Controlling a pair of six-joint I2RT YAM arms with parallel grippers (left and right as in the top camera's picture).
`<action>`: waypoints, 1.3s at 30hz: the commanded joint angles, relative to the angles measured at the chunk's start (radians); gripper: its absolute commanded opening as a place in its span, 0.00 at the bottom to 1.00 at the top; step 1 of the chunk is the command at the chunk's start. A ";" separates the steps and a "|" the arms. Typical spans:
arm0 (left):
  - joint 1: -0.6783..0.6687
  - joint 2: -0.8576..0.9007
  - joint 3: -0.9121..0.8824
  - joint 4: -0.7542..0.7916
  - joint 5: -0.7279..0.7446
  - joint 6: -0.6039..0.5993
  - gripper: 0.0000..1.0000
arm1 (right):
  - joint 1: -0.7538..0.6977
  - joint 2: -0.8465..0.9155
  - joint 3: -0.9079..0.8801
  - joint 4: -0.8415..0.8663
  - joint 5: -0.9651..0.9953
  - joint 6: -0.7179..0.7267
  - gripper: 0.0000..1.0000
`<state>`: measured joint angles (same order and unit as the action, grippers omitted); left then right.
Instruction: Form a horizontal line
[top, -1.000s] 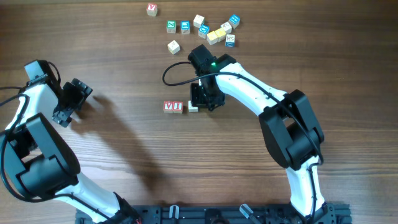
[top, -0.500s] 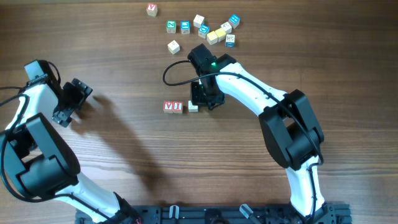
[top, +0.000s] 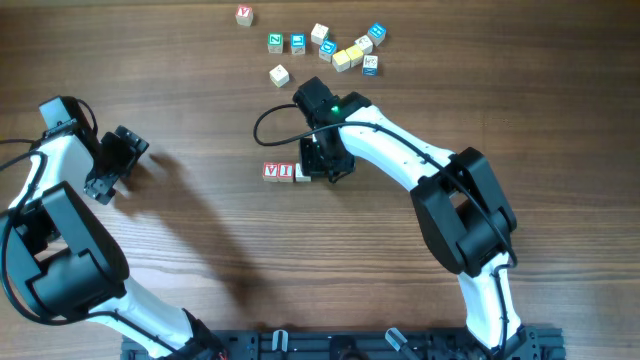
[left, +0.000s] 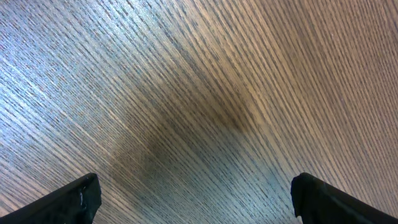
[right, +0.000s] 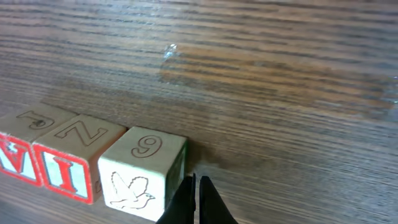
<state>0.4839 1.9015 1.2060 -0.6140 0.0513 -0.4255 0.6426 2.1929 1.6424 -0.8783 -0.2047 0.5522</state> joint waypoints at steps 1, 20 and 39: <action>0.003 0.012 -0.002 0.000 0.004 -0.009 1.00 | -0.002 0.012 -0.001 -0.002 0.060 -0.002 0.06; 0.003 0.012 -0.002 0.000 0.004 -0.009 1.00 | -0.002 0.012 -0.001 0.007 0.182 0.001 0.06; 0.003 0.012 -0.002 0.000 0.004 -0.009 1.00 | -0.003 0.012 -0.001 0.040 0.198 0.001 0.06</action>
<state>0.4839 1.9015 1.2060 -0.6140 0.0513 -0.4255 0.6426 2.1929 1.6424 -0.8406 -0.0315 0.5522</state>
